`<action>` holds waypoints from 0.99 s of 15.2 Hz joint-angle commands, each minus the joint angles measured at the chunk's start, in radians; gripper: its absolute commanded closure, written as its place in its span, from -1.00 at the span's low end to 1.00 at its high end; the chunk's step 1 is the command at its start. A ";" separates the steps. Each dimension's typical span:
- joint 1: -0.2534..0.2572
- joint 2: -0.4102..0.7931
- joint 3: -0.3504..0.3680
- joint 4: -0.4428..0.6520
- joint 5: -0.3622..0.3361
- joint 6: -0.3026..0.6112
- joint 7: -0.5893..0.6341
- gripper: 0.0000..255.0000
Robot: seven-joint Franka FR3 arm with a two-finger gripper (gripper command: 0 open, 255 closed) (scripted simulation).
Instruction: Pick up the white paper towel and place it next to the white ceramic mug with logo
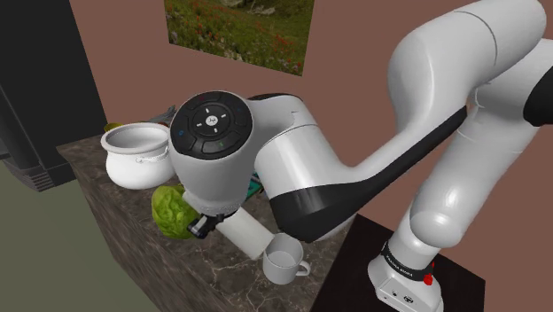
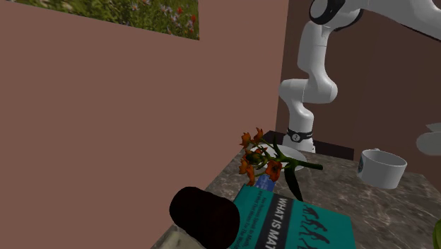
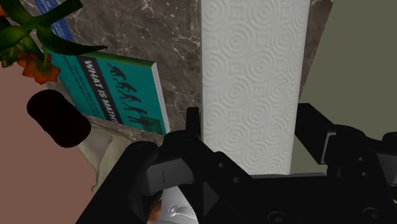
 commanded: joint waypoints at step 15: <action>0.035 0.168 -0.015 -0.094 -0.185 0.096 0.192 1.00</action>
